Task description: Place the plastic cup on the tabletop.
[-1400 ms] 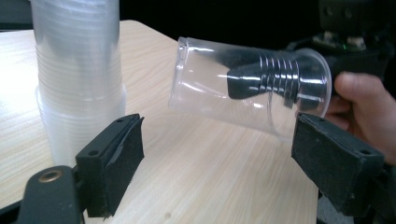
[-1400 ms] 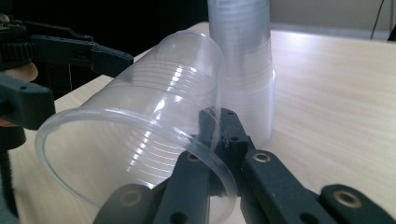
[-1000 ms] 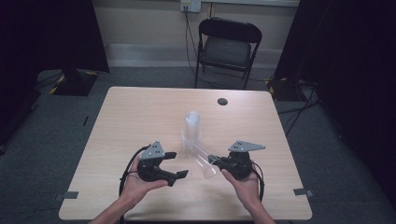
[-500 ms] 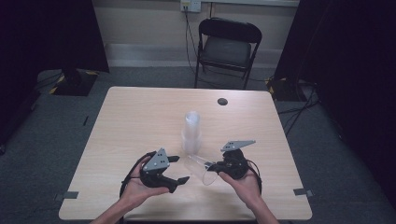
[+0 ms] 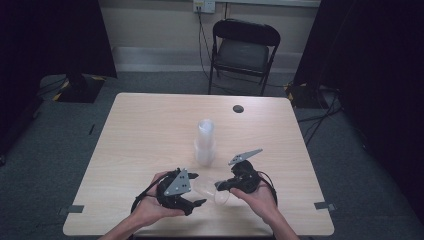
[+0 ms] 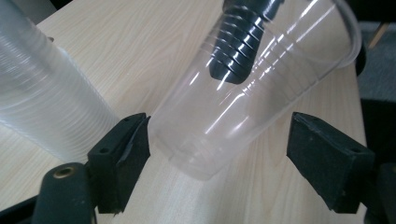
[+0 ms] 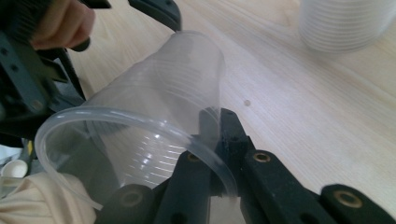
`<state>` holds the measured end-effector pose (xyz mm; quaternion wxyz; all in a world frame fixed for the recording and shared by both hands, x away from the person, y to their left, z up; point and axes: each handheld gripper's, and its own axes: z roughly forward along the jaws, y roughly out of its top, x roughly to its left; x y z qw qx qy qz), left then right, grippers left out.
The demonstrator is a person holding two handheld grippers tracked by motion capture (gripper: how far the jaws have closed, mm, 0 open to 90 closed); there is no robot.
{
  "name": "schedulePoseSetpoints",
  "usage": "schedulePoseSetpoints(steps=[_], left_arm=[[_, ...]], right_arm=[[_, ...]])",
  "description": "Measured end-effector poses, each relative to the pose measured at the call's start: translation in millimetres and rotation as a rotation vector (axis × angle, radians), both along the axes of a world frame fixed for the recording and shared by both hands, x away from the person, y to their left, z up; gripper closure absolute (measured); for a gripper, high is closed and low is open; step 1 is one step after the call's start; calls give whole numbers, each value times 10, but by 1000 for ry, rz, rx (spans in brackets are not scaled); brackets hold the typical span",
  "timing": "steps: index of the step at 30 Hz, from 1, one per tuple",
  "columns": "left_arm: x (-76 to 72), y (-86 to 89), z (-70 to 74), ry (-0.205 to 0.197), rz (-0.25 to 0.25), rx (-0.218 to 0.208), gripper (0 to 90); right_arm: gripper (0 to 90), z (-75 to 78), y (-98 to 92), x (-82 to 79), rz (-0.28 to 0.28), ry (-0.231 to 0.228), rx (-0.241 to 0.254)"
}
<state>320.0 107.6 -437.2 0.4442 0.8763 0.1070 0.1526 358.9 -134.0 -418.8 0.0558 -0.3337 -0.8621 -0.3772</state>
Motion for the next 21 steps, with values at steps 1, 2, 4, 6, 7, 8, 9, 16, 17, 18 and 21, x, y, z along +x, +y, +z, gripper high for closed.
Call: schedulePoseSetpoints(steps=[1, 2, 4, 6, 7, 8, 9, 16, 17, 18, 21], left_arm=[[1, -18, -13, -10, 5, 7, 178], [5, -28, -21, -19, 4, 12, 187], [9, -51, -37, -33, -6, 32, 171], [-8, -98, -69, -78, -8, 71, 177], [-14, -108, -75, -78, -11, 65, 178], [-14, -108, -75, -78, -11, 65, 184], [-23, -133, -77, -104, -18, 77, 187], [-59, -238, -81, -124, -38, 70, 223], [-66, -258, -80, -120, -41, 56, 224], [-66, -258, -80, -120, -41, 56, 224], [-76, -280, -73, -128, -46, 47, 223]], right_arm=[[900, 2, 14, 5, 5, 3, -4], [900, 6, 33, 10, 18, 11, -10], [900, 5, 64, 15, 24, 20, -12], [900, 3, 113, 27, 37, 36, -18], [900, 0, 127, 32, 40, 43, -22], [898, -6, 142, 39, 42, 49, -25], [896, -16, 154, 46, 40, 52, -27], [886, -43, 159, 91, 37, 68, -30], [883, -40, 154, 95, 31, 70, -26], [883, -40, 154, 95, 31, 70, -26], [884, -50, 171, 96, 25, 70, -26]])
